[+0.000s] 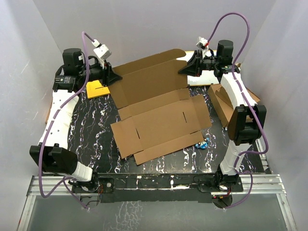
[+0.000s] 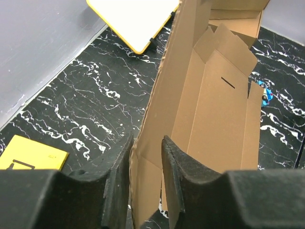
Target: Fold the paper box
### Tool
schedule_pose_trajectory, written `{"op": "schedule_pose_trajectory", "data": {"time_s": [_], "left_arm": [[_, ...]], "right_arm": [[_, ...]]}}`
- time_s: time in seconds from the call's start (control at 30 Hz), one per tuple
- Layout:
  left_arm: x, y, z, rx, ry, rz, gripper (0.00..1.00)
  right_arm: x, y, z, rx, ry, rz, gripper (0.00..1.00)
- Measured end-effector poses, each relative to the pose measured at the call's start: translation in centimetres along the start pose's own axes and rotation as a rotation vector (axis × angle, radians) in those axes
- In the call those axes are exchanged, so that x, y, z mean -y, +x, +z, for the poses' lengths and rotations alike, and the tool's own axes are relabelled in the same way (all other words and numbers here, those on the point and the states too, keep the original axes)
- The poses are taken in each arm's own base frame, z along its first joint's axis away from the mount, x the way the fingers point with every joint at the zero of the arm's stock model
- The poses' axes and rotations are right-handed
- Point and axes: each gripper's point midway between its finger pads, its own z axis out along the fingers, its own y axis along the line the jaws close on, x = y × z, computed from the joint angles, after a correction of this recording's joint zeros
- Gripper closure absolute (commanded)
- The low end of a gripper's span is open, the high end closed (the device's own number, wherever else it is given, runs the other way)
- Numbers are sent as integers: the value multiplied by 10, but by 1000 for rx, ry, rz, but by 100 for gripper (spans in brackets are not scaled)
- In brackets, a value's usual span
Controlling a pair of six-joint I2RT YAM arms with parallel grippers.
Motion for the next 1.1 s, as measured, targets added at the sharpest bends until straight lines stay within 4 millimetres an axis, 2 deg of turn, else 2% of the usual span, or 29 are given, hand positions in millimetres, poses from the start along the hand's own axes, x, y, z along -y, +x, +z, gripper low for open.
{"op": "schedule_pose_trajectory", "data": {"time_s": [0.07, 0.2, 0.4, 0.7, 0.83, 0.93, 1.07, 1.1], "left_arm": [[-2, 2, -4, 2, -12, -5, 64], [-5, 4, -7, 10, -20, -9, 69], [0, -2, -5, 40, 21, -13, 77], [1, 2, 2, 47, 60, -33, 78], [0, 9, 3, 36, 63, -38, 87], [0, 12, 4, 30, 65, -42, 99], [2, 12, 4, 33, 75, -36, 100], [2, 12, 4, 34, 76, -36, 100]], "right_arm": [[0, 0, 0, 0, 0, 1, 92], [0, 0, 0, 0, 0, 1, 92], [0, 0, 0, 0, -1, 1, 92], [-1, 0, 0, 1, -7, 2, 92], [-1, 0, 0, 1, -7, 2, 92], [-1, 0, 0, 1, -7, 2, 92], [-1, 0, 0, 1, -6, 3, 91], [-1, 0, 0, 1, -7, 3, 87]]}}
